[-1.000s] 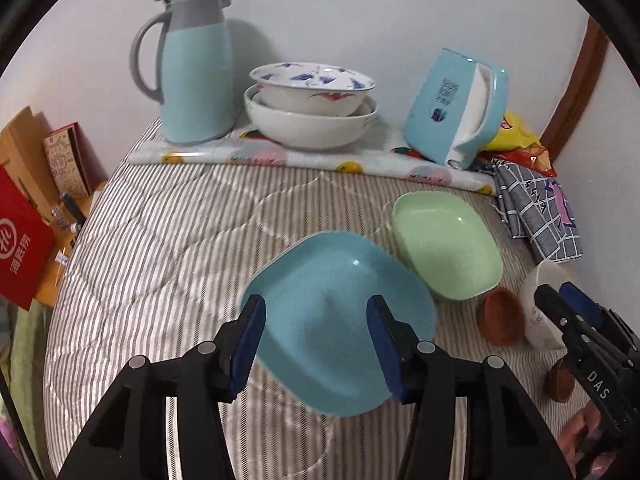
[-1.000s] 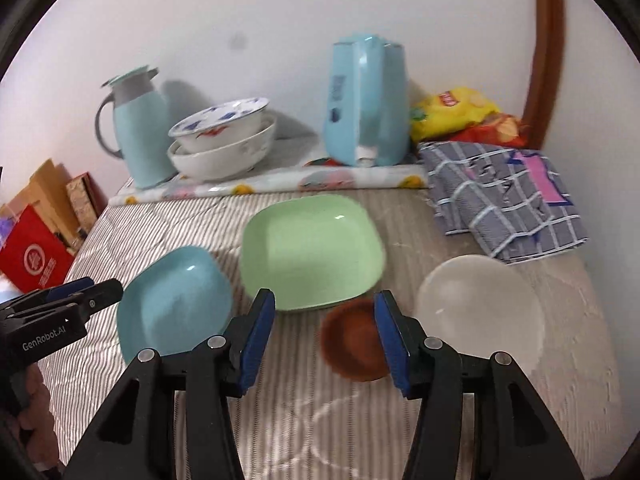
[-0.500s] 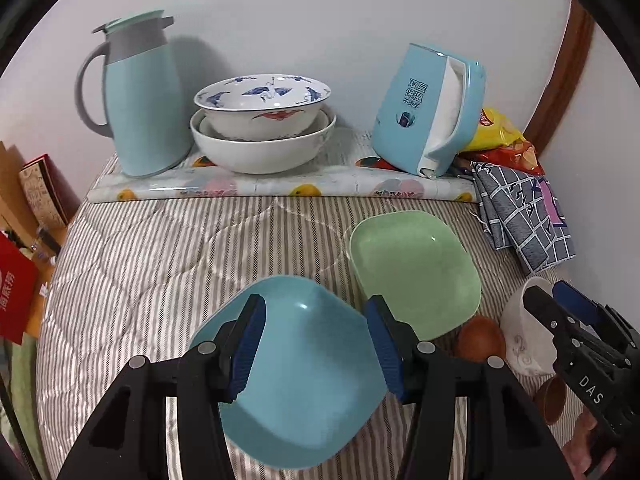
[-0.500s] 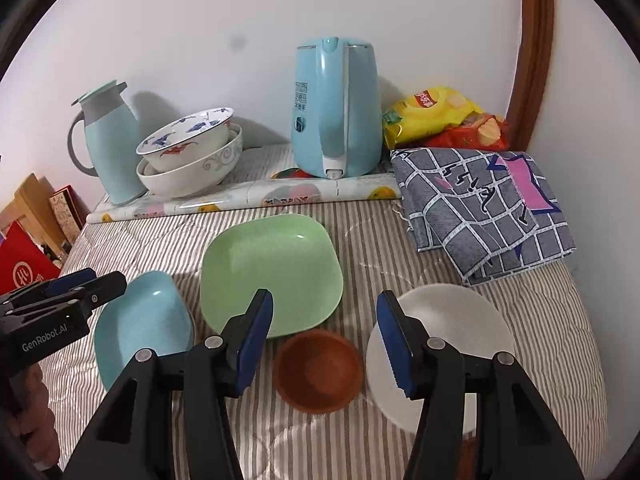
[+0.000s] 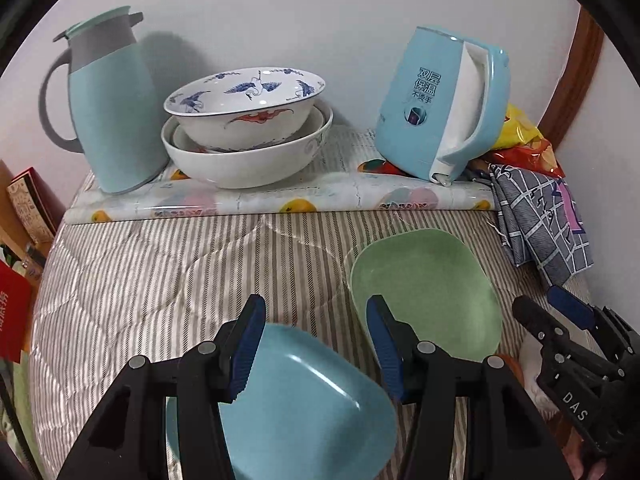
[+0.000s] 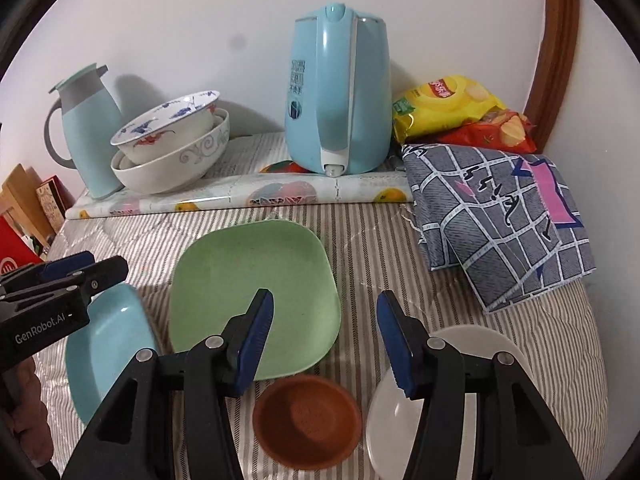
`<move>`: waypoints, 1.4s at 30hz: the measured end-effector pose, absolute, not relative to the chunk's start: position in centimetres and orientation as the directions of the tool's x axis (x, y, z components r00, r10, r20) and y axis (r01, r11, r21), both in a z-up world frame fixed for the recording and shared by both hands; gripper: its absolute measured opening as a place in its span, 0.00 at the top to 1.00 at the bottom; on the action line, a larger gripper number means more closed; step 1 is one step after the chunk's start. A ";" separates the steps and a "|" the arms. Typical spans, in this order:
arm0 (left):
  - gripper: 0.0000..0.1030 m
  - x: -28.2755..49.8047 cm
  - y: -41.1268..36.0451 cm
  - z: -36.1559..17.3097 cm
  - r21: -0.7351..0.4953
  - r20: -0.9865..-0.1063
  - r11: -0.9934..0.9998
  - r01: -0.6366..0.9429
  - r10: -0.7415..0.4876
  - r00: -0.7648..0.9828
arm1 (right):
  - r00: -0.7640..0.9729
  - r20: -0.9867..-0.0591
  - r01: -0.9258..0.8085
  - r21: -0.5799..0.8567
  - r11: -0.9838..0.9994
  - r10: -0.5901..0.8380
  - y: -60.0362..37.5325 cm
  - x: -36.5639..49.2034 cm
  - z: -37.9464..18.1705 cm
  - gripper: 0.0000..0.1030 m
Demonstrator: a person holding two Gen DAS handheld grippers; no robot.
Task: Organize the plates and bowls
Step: 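Move both tools to the rim of the pale-green plate, then close both tools on the pale-green plate rim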
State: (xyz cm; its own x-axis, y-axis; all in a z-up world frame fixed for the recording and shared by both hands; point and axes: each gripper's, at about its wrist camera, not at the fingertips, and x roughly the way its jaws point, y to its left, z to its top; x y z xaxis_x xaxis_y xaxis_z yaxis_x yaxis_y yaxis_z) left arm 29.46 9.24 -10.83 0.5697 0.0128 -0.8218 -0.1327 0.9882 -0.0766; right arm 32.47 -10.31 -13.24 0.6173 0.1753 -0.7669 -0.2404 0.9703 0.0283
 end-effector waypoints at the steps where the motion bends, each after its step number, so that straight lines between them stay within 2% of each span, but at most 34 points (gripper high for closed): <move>1: 0.51 29.7 9.2 -11.0 -0.080 -0.823 0.988 -0.132 0.010 0.567 | 0.613 -0.771 -0.242 0.027 0.970 0.174 -10.2 32.8 -13.4 0.48; 14: 0.51 33.4 8.7 -13.7 -0.123 -0.852 0.985 -0.120 -0.043 0.522 | 0.572 -0.807 -0.254 -0.004 0.967 0.147 -9.3 35.8 -15.6 0.53; 19: 0.52 34.4 8.5 -14.5 -0.133 -0.859 0.985 -0.112 -0.058 0.509 | 0.557 -0.823 -0.268 -0.044 0.963 0.117 -8.5 36.9 -16.5 0.62; 22: 0.58 34.9 8.4 -15.4 -0.147 -0.867 0.983 -0.110 -0.074 0.493 | 0.554 -0.826 -0.264 -0.052 0.963 0.107 -8.3 37.3 -16.9 0.64; 26: 0.66 35.4 8.4 -16.2 -0.152 -0.875 0.983 -0.104 -0.085 0.476 | 0.537 -0.839 -0.262 -0.066 0.963 0.089 -8.1 37.8 -17.7 0.72; 30: 0.72 35.7 8.2 -16.7 -0.157 -0.879 0.983 -0.097 -0.094 0.468 | 0.520 -0.850 -0.265 -0.068 0.962 0.083 -8.0 38.3 -18.6 0.77; 34: 0.86 35.8 8.1 -17.4 -0.187 -0.881 0.977 -0.100 -0.122 0.458 | 0.499 -0.864 -0.263 -0.070 0.962 0.073 -7.9 38.5 -19.1 0.82; 38: 0.91 36.0 7.7 -17.7 -0.191 -0.880 0.978 -0.084 -0.133 0.456 | 0.499 -0.865 -0.255 -0.090 0.963 0.051 -7.8 38.6 -19.5 0.87; 42: 0.92 35.8 7.6 -17.2 -0.180 -0.874 0.980 -0.087 -0.118 0.472 | 0.519 -0.852 -0.245 -0.073 0.967 0.067 -7.9 38.4 -19.2 0.88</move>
State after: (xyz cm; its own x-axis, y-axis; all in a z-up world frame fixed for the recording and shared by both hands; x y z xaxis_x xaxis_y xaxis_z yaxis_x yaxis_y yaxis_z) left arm 35.79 7.57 -17.20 0.4717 -0.1184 -0.8737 -0.0869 0.9799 -0.1797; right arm 38.35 -7.95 -19.24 0.5193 0.0667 -0.8520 -0.2447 0.9668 -0.0735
